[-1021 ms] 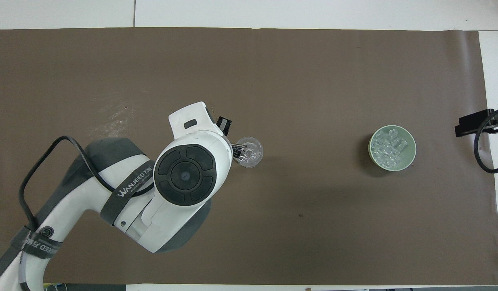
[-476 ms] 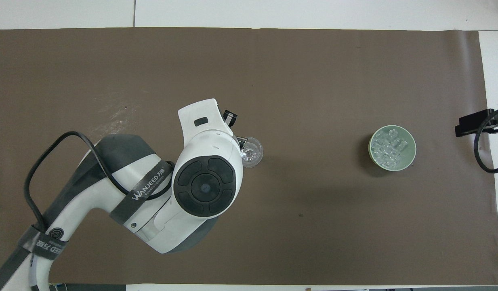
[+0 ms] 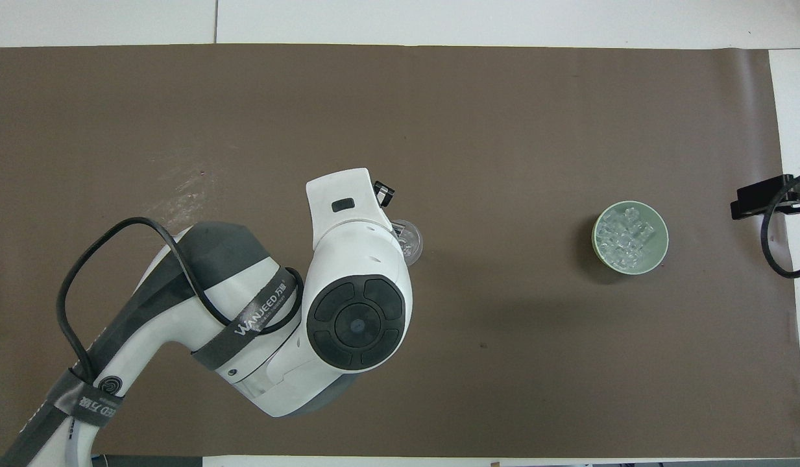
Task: Pour wine and add ice with both arms
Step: 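Tilt the silver cup over the clear glass with the left gripper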
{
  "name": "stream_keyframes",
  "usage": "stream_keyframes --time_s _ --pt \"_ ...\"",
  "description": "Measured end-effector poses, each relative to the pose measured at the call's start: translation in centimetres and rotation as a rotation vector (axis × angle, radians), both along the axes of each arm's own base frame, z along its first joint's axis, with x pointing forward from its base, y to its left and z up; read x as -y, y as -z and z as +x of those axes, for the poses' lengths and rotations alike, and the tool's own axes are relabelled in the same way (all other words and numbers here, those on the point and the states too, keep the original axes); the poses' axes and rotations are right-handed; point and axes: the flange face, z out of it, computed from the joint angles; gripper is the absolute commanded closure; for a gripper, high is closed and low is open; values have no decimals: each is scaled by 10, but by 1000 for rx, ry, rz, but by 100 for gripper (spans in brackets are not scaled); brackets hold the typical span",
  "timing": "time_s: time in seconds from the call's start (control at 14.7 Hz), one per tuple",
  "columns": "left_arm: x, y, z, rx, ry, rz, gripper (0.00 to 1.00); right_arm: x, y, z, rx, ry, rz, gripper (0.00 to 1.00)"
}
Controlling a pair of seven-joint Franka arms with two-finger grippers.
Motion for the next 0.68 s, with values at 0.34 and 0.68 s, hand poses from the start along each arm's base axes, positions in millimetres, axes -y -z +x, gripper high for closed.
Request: stream_keyframes --time_s 0.34,0.68 --pt "-3 1 2 -46 -37 -46 100 -3 1 0 -1 -6 0 0" --pt "-28 3 24 -171 -170 -186 100 -4 14 5 52 -24 6 0"
